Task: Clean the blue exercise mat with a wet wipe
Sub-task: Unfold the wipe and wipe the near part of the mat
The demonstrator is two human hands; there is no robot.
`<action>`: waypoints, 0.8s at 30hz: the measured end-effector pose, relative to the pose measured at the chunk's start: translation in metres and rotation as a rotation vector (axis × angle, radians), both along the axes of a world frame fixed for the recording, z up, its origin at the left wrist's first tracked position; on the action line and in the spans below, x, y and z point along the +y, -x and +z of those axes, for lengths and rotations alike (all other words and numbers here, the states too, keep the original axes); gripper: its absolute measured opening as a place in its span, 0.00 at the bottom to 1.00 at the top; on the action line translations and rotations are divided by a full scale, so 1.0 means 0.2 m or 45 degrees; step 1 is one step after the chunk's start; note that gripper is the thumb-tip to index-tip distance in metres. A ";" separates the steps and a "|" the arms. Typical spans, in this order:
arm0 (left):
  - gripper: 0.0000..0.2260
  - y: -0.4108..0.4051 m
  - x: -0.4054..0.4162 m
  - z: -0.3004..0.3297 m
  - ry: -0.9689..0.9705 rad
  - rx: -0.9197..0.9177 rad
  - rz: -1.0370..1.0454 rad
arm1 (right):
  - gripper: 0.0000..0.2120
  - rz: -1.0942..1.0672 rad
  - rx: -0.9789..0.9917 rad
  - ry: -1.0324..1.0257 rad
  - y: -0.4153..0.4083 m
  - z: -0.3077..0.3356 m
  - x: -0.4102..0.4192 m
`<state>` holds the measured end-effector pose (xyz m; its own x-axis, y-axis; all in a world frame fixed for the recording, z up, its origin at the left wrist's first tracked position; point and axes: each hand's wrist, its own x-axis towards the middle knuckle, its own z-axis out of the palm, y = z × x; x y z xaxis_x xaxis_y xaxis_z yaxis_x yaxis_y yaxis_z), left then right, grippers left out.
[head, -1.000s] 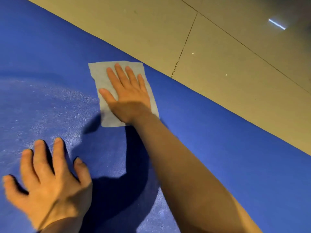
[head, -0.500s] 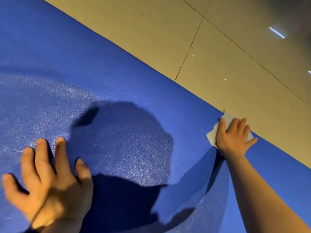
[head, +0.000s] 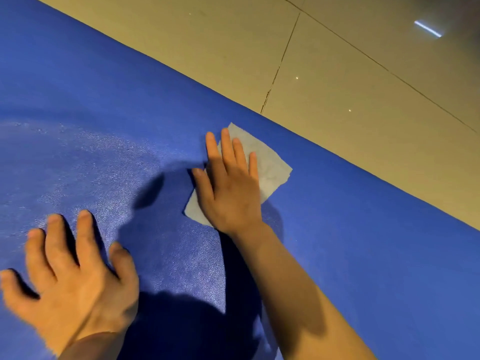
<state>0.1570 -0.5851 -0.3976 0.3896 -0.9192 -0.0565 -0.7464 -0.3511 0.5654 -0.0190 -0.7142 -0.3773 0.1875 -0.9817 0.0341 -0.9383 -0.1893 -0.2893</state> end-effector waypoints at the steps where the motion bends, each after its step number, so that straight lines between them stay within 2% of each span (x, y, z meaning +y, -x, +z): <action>1: 0.26 0.01 0.01 0.00 0.026 -0.097 -0.016 | 0.30 0.002 -0.051 -0.024 0.06 0.01 0.04; 4: 0.23 0.02 0.05 -0.03 0.185 -0.296 0.008 | 0.31 -0.172 -0.156 -0.048 0.24 0.03 0.14; 8: 0.22 0.05 0.05 -0.03 0.205 -0.321 0.127 | 0.33 -0.182 0.090 -0.152 0.44 0.03 0.12; 12: 0.21 0.03 0.04 -0.05 0.206 -0.426 0.071 | 0.32 -0.800 0.135 -0.227 0.50 0.05 -0.16; 14: 0.21 0.03 0.05 -0.06 0.217 -0.449 0.088 | 0.32 -0.933 0.137 -0.346 0.33 0.04 -0.29; 17: 0.22 0.04 0.06 -0.07 0.276 -0.434 0.089 | 0.32 -0.569 0.184 -0.304 -0.08 0.01 -0.32; 20: 0.23 0.02 0.03 -0.08 0.234 -0.352 0.091 | 0.32 -0.153 0.173 -0.202 -0.40 -0.03 -0.16; 22: 0.25 0.01 0.03 -0.12 0.200 -0.187 0.075 | 0.31 0.085 0.117 -0.070 -0.44 -0.05 -0.06; 24: 0.26 0.01 0.03 -0.13 0.187 -0.118 0.073 | 0.28 0.120 -0.052 0.055 -0.33 -0.04 -0.07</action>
<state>0.1552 -0.5800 -0.4242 0.4387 -0.8912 0.1153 -0.7787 -0.3130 0.5437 0.0472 -0.7286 -0.3851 0.2765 -0.9572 0.0853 -0.9033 -0.2892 -0.3168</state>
